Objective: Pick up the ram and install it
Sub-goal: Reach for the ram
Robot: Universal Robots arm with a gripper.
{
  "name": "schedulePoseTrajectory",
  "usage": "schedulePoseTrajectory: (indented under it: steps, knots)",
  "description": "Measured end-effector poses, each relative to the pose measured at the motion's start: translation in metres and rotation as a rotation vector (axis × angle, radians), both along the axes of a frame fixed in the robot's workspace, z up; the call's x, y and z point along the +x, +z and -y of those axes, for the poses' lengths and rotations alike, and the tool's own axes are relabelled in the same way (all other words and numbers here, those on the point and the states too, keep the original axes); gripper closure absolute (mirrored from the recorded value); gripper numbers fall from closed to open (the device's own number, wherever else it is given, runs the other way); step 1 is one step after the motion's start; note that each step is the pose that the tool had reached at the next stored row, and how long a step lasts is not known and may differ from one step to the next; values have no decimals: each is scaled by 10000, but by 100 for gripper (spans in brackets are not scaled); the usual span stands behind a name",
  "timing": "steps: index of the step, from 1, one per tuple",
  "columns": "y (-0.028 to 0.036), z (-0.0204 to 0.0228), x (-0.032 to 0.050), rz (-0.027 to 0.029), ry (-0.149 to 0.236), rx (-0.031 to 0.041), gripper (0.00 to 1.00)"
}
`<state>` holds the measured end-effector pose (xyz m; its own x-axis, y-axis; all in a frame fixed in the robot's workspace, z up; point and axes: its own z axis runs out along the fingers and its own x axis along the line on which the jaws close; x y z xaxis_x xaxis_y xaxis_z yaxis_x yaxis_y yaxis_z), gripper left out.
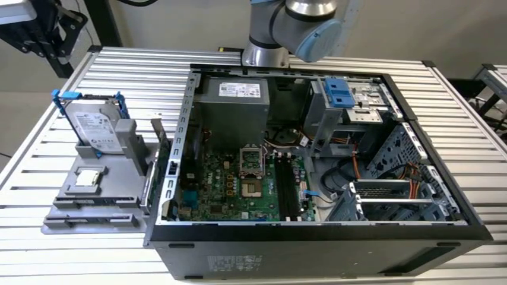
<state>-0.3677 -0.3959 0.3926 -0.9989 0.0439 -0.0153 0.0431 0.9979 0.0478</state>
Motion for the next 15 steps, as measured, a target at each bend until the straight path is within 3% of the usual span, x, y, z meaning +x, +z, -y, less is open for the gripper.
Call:
schedulePoseTrajectory:
  steps: [6,15]
  knots:
    - [0,25,-1,-19,3,0,100]
    - [0,138,2,-38,8,0,100]
